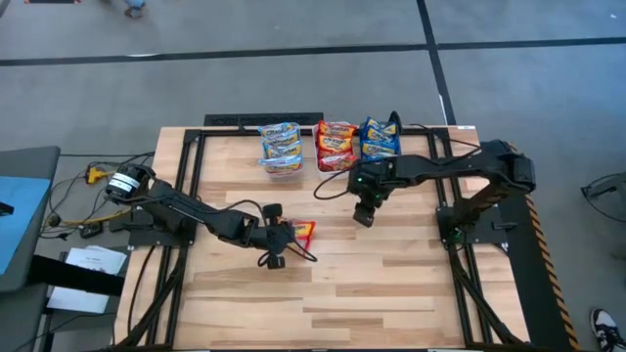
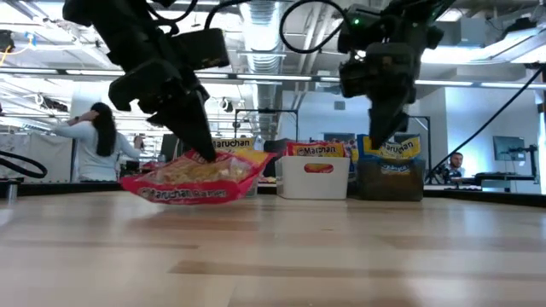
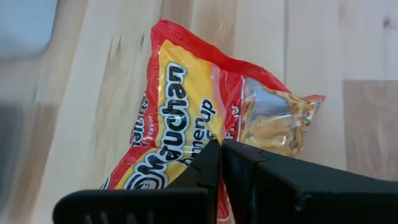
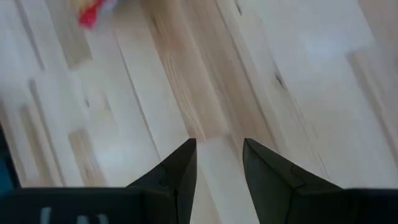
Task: Sort Maruchan noodles
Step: Put the red noodle pack into the white bin
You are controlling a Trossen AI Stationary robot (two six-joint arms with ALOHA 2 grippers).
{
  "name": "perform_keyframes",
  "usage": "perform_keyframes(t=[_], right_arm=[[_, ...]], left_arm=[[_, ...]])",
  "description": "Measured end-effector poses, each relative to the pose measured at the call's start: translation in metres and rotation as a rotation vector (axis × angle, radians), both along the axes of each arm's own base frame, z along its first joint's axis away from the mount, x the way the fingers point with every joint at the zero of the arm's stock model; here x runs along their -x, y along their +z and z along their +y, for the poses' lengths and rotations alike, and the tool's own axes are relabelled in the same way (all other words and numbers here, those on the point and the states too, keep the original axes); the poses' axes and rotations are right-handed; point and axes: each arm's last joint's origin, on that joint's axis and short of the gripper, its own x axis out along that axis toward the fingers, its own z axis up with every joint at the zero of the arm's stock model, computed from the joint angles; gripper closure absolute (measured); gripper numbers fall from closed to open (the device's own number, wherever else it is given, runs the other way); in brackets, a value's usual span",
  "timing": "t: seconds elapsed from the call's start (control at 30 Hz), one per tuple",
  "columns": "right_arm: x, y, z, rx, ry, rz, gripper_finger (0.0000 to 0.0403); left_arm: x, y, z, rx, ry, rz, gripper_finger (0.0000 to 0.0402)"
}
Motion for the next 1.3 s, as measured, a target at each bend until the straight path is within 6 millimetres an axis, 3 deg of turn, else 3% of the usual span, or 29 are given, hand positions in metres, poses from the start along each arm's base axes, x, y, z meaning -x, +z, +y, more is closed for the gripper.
perform_keyframes(t=[0.33,0.57,0.9,1.3], right_arm=[[-0.03,-0.018,-0.005,-0.088,-0.039,-0.133,0.0249],[-0.045,-0.013,-0.005,-0.163,-0.02,-0.286,0.0239],[-0.051,-0.006,-0.013,-0.21,-0.154,-0.354,0.0177],[-0.053,-0.005,-0.008,-0.304,-0.271,-0.32,0.0172]], left_arm=[[-0.003,0.003,0.002,-0.112,-0.082,-0.003,0.0401],[-0.007,0.007,0.003,-0.208,-0.128,-0.035,0.0401],[-0.013,0.013,0.002,-0.297,-0.182,-0.092,0.0401],[-0.02,0.021,0.007,-0.367,-0.184,-0.157,0.0401]])
